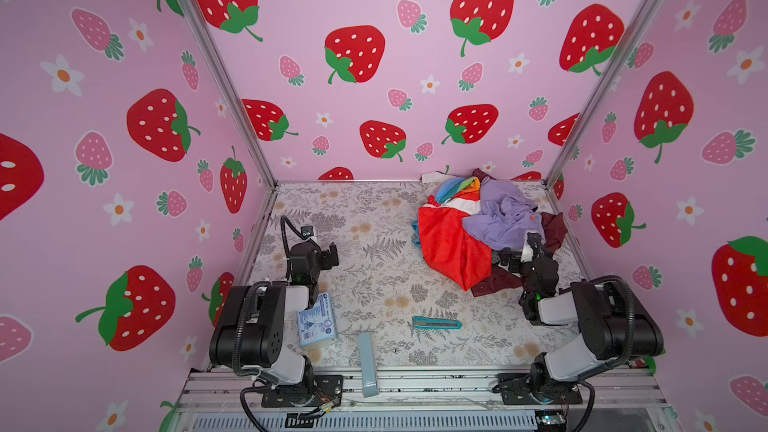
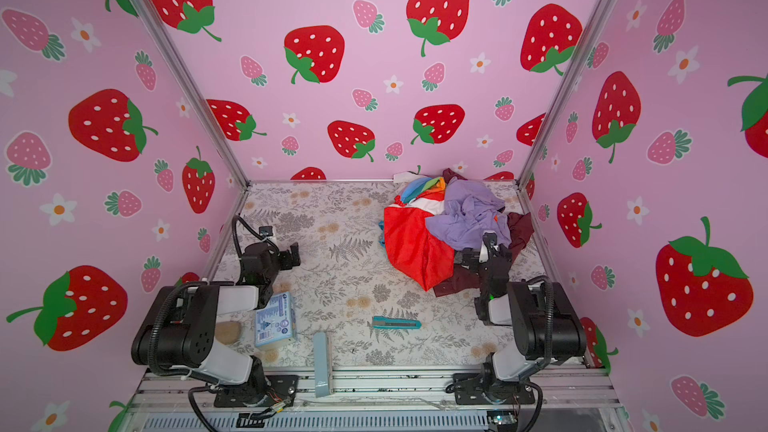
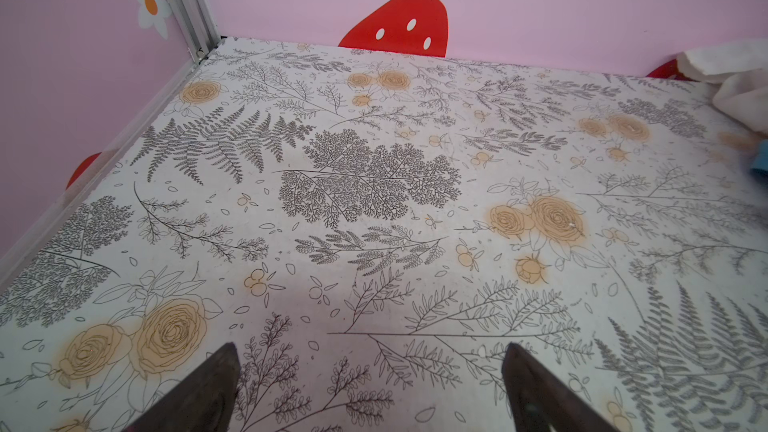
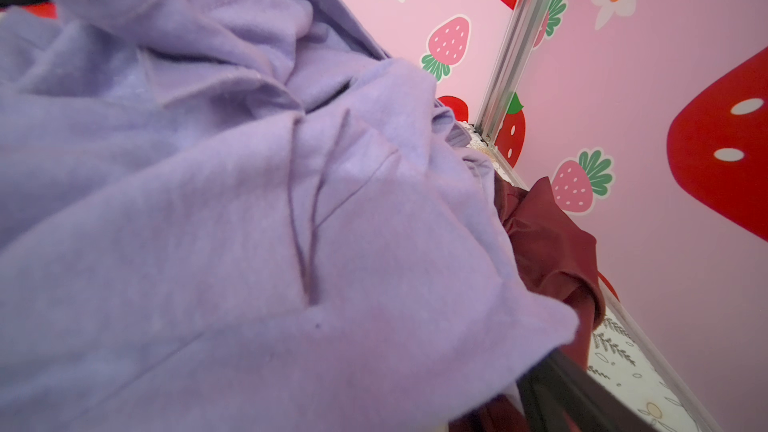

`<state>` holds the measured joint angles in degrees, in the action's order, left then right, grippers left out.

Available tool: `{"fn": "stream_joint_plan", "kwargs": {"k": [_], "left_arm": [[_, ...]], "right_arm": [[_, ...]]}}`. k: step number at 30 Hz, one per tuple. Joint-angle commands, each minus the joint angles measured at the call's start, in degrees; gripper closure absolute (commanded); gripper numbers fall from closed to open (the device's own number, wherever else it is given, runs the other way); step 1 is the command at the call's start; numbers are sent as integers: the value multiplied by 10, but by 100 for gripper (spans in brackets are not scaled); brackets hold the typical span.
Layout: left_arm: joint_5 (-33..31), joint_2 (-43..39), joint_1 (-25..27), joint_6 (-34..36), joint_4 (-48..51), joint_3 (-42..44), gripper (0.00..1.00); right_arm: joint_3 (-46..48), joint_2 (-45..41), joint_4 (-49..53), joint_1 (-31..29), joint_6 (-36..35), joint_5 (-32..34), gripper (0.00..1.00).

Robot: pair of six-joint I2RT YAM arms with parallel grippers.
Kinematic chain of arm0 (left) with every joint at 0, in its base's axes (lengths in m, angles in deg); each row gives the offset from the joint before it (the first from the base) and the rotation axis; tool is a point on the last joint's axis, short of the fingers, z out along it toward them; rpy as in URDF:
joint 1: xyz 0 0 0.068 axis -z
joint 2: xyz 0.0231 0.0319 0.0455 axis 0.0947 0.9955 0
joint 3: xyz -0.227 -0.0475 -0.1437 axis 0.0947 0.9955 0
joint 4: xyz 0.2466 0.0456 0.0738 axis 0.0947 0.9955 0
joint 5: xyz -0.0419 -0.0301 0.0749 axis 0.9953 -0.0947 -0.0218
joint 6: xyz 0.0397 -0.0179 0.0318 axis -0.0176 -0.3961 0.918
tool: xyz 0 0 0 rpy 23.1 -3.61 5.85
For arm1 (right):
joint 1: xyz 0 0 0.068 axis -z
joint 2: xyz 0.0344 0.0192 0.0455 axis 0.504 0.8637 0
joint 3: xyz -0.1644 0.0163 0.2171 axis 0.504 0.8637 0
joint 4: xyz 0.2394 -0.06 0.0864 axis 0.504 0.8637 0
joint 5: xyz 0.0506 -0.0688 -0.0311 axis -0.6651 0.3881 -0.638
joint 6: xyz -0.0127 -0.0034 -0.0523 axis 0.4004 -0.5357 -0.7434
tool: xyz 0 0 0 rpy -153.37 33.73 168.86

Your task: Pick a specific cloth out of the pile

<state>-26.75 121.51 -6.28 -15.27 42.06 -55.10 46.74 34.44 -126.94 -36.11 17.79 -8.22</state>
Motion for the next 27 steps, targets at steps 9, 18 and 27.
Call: {"fn": "stream_joint_plan", "kwargs": {"k": [9, 18, 27], "left_arm": [[0, 2, 2, 5, -4, -7, 1], [0, 2, 2, 5, -4, -7, 1], [-5, -22, -4, -6, 37, -18, 4]], "right_arm": [[-7, 5, -11, -1, -6, -5, 0], [-7, 5, -10, -1, -7, -5, 0], [-12, -16, 11, -2, 14, 44, 0]]}}
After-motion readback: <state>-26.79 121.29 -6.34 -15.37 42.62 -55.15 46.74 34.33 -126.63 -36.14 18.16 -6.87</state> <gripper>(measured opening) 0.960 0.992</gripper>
